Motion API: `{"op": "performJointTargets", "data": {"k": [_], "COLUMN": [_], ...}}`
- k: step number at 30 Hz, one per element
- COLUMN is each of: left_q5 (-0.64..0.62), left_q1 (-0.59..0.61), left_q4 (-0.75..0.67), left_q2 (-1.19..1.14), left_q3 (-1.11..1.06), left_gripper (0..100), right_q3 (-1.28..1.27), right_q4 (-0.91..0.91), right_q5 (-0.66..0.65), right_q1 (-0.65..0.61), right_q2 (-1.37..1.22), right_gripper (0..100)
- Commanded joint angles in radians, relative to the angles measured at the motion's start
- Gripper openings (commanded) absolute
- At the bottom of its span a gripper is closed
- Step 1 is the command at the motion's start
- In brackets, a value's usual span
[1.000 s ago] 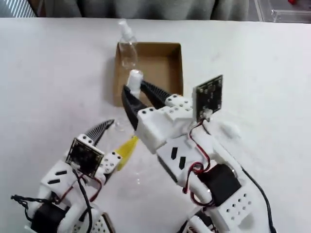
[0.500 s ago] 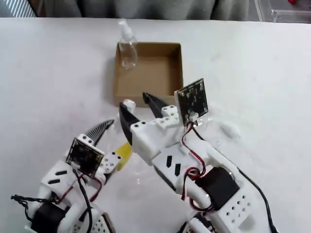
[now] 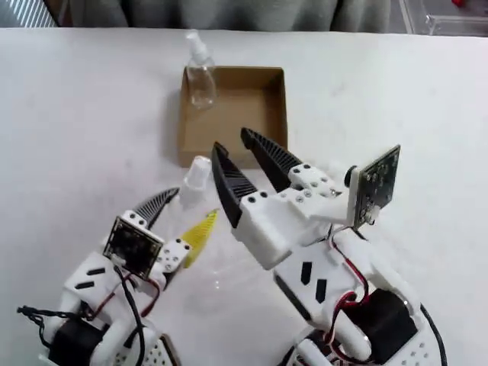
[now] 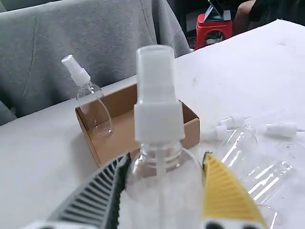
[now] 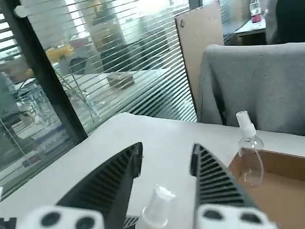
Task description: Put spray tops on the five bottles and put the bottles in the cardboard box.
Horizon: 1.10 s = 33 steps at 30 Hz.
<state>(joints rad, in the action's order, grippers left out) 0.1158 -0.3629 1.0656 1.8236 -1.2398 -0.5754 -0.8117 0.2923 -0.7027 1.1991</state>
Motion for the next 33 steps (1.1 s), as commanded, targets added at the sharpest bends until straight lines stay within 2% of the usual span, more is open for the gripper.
{"op": "performJointTargets", "data": {"k": [1,3,11,21,29,33], "left_q5": [-0.006,-0.006,-0.006,-0.006,-0.006,-0.006], "left_q1": [-0.005,-0.005,-0.005,-0.005,-0.005,-0.005], "left_q4": [-0.023,-0.023,-0.023,-0.023,-0.023,-0.023], "left_q2": [0.007,0.007,0.007,0.007,0.007,0.007], "left_q3": [0.006,0.006,0.006,0.006,0.006,0.006], "left_gripper": [8,8,8,8,8,8], "right_q3": [0.035,0.028,0.026,0.025,0.038,0.084], "right_q4": [0.002,0.002,0.002,-0.097,-0.064,0.031], "right_q5": [-0.008,-0.008,-0.002,-0.006,-0.008,-0.008], "right_q1": [0.051,0.07,0.076,-0.065,-0.067,0.002], "right_q2": [-0.041,-0.088,-0.274,-0.217,-0.203,-0.17], "right_gripper": [2.5,5.7,1.6,1.6,1.8,1.8]}}
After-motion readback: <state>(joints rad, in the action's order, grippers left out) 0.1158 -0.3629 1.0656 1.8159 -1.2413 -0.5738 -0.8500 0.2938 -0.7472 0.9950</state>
